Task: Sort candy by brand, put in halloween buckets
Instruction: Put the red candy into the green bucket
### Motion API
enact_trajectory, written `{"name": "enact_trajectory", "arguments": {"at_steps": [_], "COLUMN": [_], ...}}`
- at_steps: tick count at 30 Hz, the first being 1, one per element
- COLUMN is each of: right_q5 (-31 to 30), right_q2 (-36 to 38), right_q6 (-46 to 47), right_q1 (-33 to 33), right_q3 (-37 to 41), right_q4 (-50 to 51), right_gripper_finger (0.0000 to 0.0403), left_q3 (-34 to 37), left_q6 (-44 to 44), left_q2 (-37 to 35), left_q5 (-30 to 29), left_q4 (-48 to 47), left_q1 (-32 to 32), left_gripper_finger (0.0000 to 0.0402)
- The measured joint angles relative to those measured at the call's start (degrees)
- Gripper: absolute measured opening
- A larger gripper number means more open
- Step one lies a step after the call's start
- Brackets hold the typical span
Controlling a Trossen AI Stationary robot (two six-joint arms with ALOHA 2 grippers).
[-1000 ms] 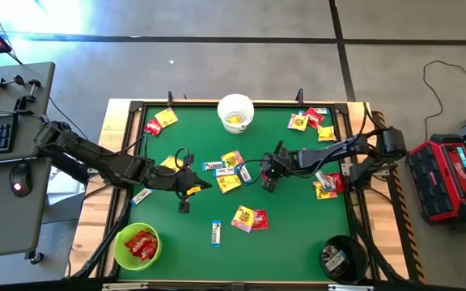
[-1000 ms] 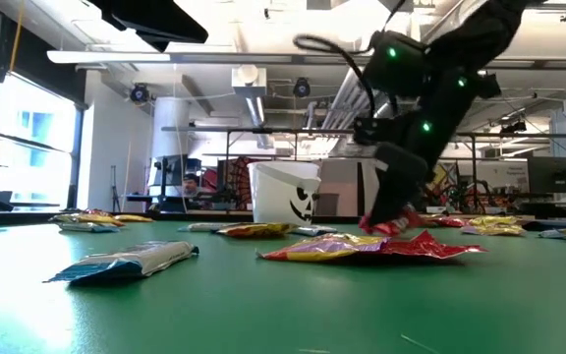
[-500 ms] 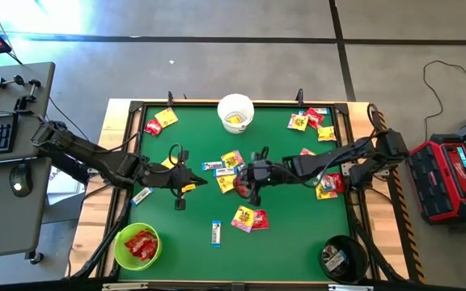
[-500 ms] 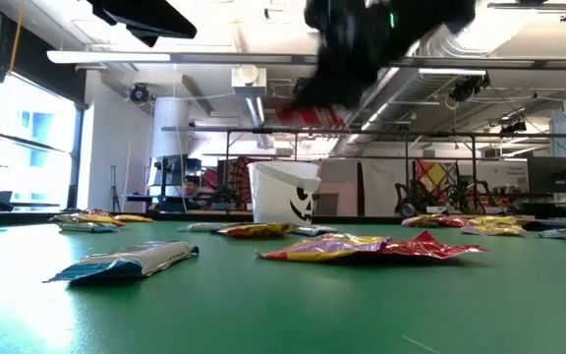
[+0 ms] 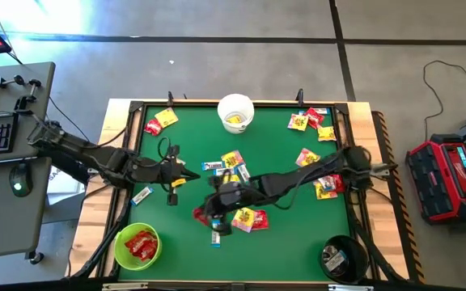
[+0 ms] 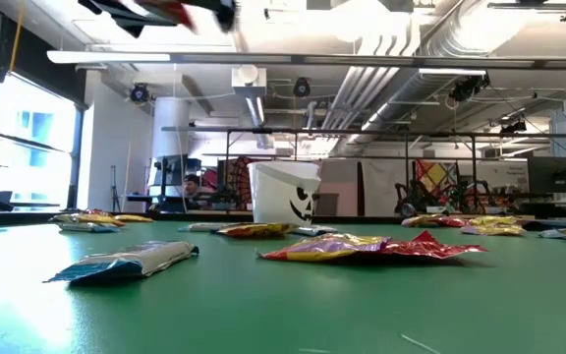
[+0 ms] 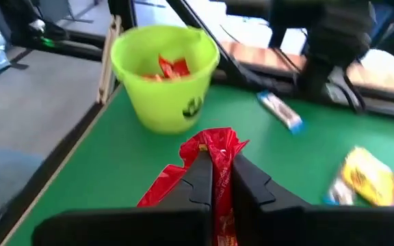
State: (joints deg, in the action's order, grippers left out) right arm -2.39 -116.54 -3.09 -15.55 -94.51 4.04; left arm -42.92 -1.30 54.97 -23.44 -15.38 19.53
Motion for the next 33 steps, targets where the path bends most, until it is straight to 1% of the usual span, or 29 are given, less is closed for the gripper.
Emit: {"name": "enact_trajectory", "arguments": {"at_steps": [5,8,14,19,24,28,33], "right_q5": [5.1,7.2,8.0,9.6,9.3,8.9,8.9], "right_q2": [-8.0,-12.6,-20.4,-25.2,-28.5,-28.9,-28.9], "right_q6": [-2.8,-3.6,-4.7,-4.4,-4.5,-4.4,-4.5], "right_q1": [0.0,-0.3,-0.7,-0.7,-1.0,-1.1,-1.1], "right_q3": [-12.9,-19.3,-29.4,-36.4,-40.4,-39.9,-39.8], "right_q4": [1.1,1.3,1.3,0.9,-1.4,-5.4,-6.2], "right_gripper_finger": [0.0005,0.0005,0.0005,0.0005,0.0005,0.0005,0.0005], "left_q3": [0.0,0.0,0.0,0.0,0.0,0.0,0.0], "left_q6": [-0.1,-0.1,-0.2,-0.1,-0.2,-0.6,0.0], "left_q2": [-3.7,-5.2,-6.7,-6.9,-7.6,-9.1,-11.9], "left_q5": [0.0,0.1,0.2,0.3,2.3,2.2,1.5], "left_q4": [-2.2,-3.1,-4.1,-4.4,-5.5,-5.9,-5.9], "left_q1": [0.0,0.0,0.0,0.0,0.1,0.0,0.0], "left_gripper_finger": [0.0,0.0,0.0,0.0,0.0,0.0,0.0]}}
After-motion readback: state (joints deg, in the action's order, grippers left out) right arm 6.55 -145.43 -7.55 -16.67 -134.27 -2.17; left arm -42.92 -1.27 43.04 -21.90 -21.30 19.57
